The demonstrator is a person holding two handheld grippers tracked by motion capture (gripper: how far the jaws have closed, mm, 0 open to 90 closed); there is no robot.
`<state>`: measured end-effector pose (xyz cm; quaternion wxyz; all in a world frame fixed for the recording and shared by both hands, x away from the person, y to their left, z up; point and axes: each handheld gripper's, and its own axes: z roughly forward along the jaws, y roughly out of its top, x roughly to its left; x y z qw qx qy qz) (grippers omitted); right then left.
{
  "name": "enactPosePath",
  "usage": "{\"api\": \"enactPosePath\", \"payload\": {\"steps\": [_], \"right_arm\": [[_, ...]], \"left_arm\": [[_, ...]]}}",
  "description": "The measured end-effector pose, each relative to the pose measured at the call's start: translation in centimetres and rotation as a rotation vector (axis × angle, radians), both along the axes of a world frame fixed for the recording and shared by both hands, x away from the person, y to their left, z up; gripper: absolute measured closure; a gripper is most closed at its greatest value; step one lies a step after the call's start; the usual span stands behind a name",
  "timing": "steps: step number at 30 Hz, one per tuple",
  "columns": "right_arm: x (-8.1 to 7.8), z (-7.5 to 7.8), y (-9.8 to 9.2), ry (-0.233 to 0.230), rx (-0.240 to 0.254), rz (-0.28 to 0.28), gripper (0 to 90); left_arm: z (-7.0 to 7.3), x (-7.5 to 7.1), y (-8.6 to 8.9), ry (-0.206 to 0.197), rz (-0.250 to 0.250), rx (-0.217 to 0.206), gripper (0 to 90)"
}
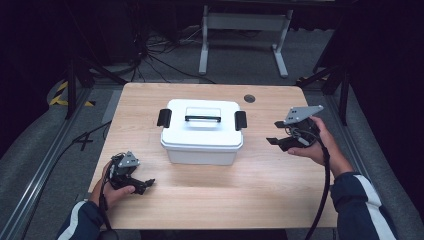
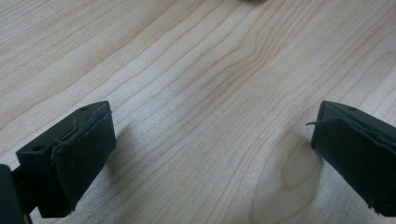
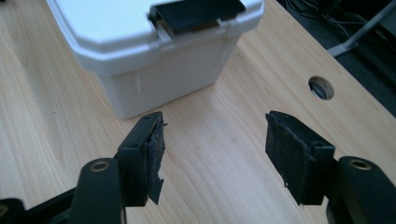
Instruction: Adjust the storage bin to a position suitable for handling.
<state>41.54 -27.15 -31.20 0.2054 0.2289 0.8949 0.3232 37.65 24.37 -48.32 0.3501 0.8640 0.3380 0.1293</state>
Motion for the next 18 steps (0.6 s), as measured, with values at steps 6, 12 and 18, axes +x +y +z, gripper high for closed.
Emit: {"api": "enactPosePath", "payload": {"steps": [6, 12, 18], "right_arm": [[0.7, 2.0, 2.7, -0.024, -0.043, 0.055, 40.3], [1.7, 3.2, 5.0, -0.008, -0.055, 0.095, 42.2], [3.0, 4.0, 9.3, 0.001, -0.125, 0.152, 44.2]], "left_arm": [[0.0, 0.0, 0.0, -0.001, 0.000, 0.000, 0.4], [0.0, 0.0, 0.0, 0.002, 0.003, -0.003, 0.4], [0.0, 0.0, 0.0, 0.000, -0.002, -0.002, 0.3]]}}
